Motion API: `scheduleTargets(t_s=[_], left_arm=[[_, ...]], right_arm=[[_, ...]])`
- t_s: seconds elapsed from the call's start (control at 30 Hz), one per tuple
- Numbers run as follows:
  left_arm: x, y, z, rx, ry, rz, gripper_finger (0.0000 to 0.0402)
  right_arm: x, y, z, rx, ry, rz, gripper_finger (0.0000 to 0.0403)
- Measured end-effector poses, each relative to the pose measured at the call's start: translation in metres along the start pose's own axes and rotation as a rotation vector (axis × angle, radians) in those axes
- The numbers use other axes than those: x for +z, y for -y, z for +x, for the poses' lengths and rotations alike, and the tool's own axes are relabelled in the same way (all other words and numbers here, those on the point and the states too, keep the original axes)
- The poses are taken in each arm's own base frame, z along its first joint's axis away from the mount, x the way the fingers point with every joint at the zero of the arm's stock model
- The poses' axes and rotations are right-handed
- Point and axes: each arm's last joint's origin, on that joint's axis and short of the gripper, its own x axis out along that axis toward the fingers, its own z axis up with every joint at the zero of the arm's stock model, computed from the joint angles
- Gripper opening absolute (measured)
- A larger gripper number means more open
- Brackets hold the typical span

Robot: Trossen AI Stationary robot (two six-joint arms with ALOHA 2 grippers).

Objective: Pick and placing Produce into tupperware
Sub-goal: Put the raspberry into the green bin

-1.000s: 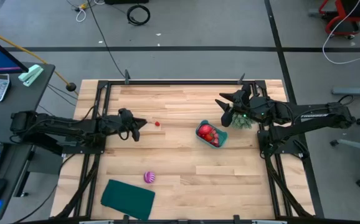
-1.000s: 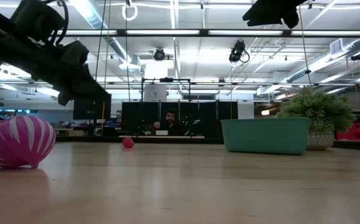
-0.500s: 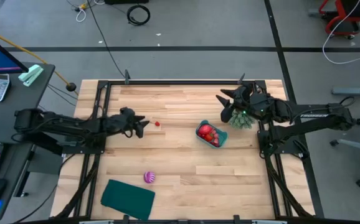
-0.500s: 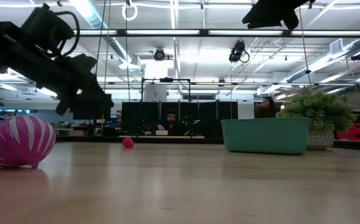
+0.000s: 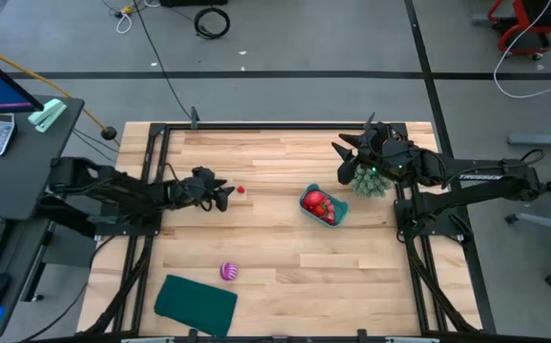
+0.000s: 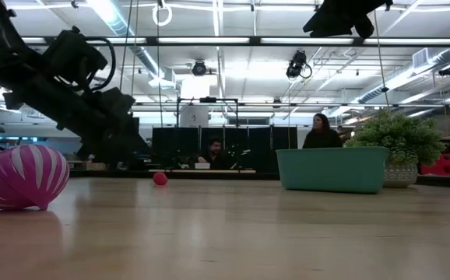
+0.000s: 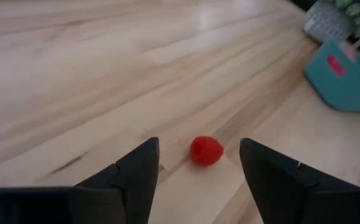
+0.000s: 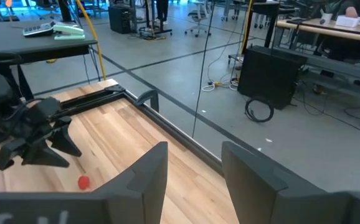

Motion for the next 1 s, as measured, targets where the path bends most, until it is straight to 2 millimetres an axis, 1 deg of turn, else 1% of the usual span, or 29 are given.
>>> scheduleTargets(t_s=[0.23, 0.33, 0.57, 0.7, 0.87, 1.0], left_arm=[[-0.004, 0.003, 0.012, -0.031, 0.048, 0.034, 0.0232], [-0.004, 0.007, 0.02, -0.024, 0.034, 0.045, 0.0234], [-0.009, 0.023, 0.049, -0.003, -0.021, 0.154, 0.0247], [-0.014, 0.026, 0.062, 0.035, -0.081, 0.209, 0.0251], [-0.017, 0.025, 0.064, 0.07, -0.124, 0.24, 0.025], [-0.018, 0.024, 0.064, 0.077, -0.133, 0.227, 0.0249]], right_arm=[[0.0, 0.0, 0.0, 0.0, 0.0, 0.0, 0.0159], [0.0, 0.0, 0.0, 0.0, 0.0, -0.001, 0.0159], [0.0, 0.0, 0.0, 0.0, 0.0, -0.001, 0.0159], [0.0, 0.0, 0.0, 0.0, -0.001, -0.009, 0.0159], [0.0, 0.0, 0.0, 0.0, -0.001, -0.027, 0.0159], [0.0, 0.0, 0.0, 0.0, -0.001, -0.028, 0.0159]])
